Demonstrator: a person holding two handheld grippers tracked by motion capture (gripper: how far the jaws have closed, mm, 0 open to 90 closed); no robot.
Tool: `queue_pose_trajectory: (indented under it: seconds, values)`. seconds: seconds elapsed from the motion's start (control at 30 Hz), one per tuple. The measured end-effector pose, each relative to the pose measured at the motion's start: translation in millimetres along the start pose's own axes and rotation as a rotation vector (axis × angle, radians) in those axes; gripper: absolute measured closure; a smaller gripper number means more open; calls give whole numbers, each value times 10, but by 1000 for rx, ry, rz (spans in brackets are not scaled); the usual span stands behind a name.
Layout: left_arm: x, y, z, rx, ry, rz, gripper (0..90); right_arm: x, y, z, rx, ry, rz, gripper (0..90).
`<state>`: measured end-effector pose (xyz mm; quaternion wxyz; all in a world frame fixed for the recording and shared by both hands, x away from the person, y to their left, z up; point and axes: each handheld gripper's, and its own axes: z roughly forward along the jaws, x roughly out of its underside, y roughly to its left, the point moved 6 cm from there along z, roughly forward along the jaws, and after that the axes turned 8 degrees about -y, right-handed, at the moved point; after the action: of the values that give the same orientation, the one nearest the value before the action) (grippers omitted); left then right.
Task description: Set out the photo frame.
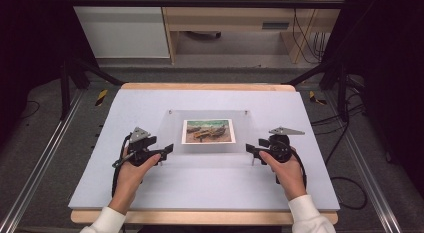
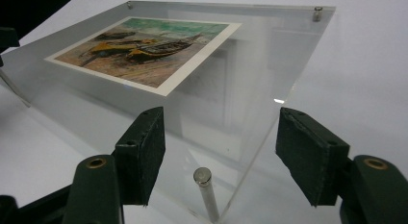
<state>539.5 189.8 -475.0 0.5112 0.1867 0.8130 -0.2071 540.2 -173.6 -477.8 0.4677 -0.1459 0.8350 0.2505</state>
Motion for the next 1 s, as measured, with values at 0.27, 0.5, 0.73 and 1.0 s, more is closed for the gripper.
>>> queue_pose_trajectory:
  seconds: [0.27, 0.5, 0.73, 1.0]
  values:
    - [4, -7, 7, 3, 2, -6, 219, 14, 9, 24, -31, 5, 33, 323]
    - [17, -9, 17, 5, 11, -7, 218, 30, 16, 35, -39, 9, 65, 295]
    - [23, -8, 25, 5, 16, -16, 208, 34, 13, 39, -44, 10, 64, 284]
    - [32, 3, 26, 11, 23, -40, 200, 39, 18, 52, -50, 18, 81, 255]
